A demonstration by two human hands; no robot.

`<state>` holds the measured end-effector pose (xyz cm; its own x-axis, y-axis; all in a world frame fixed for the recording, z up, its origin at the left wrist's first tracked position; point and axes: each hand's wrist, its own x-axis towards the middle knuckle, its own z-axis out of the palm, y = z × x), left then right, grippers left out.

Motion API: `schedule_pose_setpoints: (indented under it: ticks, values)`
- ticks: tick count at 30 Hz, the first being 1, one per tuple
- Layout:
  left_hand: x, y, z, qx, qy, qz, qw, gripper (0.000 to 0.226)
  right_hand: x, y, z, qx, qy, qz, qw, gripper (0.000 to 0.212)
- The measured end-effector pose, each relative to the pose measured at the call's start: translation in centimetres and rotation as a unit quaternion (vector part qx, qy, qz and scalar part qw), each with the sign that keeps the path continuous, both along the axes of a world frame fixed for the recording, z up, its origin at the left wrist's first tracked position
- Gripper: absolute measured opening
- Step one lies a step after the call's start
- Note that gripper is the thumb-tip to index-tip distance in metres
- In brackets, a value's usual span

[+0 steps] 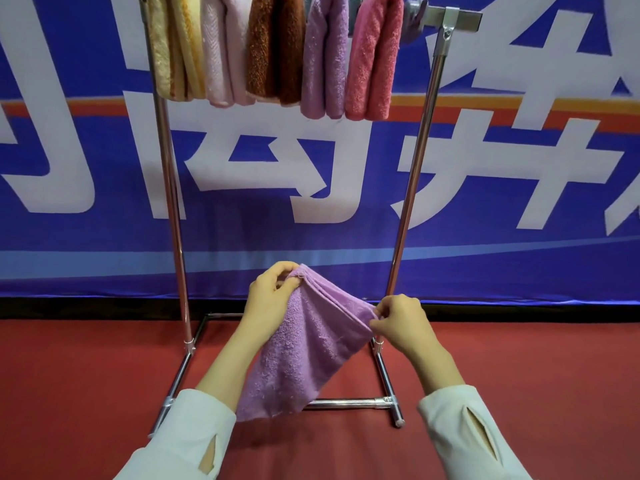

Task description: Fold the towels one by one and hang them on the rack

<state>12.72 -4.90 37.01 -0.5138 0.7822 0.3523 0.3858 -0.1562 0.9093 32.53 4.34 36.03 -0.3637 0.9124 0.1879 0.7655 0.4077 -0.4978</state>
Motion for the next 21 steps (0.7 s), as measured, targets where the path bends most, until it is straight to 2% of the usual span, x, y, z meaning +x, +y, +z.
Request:
schedule_pose_setpoints:
  ticks: [2,4,6,7,8,12,17,18,21]
  values:
    - [0.0,0.0,-0.1,-0.007,0.001,0.008,1.000,0.013,0.1,0.1,-0.2,0.002,-0.001,0.004,1.000,0.007]
    - [-0.4,0.0,-0.3,-0.006,-0.011,0.026,1.000,0.013,0.4,0.3,-0.2,-0.056,0.099,0.016,0.993,0.012]
    - [-0.9,0.0,-0.5,-0.003,-0.024,0.045,0.999,0.012,0.7,0.2,0.2,-0.174,0.267,0.029,0.947,0.014]
    - [-1.1,0.0,-0.6,-0.002,-0.030,0.049,0.998,0.012,0.9,0.2,0.5,-0.231,0.330,0.041,0.914,0.017]
    - [-1.2,0.0,-0.6,-0.001,-0.038,0.050,0.998,0.012,1.1,0.2,0.7,-0.272,0.356,0.047,0.893,0.019]
    - [-1.0,0.0,-0.5,0.008,-0.084,0.031,0.996,0.015,1.9,0.2,1.4,-0.354,0.343,0.100,0.864,0.005]
    - [-1.2,0.1,-0.2,0.027,-0.131,0.013,0.991,0.016,2.2,0.2,1.8,-0.311,0.417,0.162,0.839,0.010]
    - [-1.3,0.1,-0.2,0.028,-0.134,0.012,0.991,0.017,2.2,0.3,1.8,-0.289,0.414,0.182,0.844,0.012]
    - [-1.4,0.0,-0.1,0.029,-0.135,0.010,0.990,0.017,2.5,0.0,2.0,-0.193,0.322,0.230,0.898,0.015]
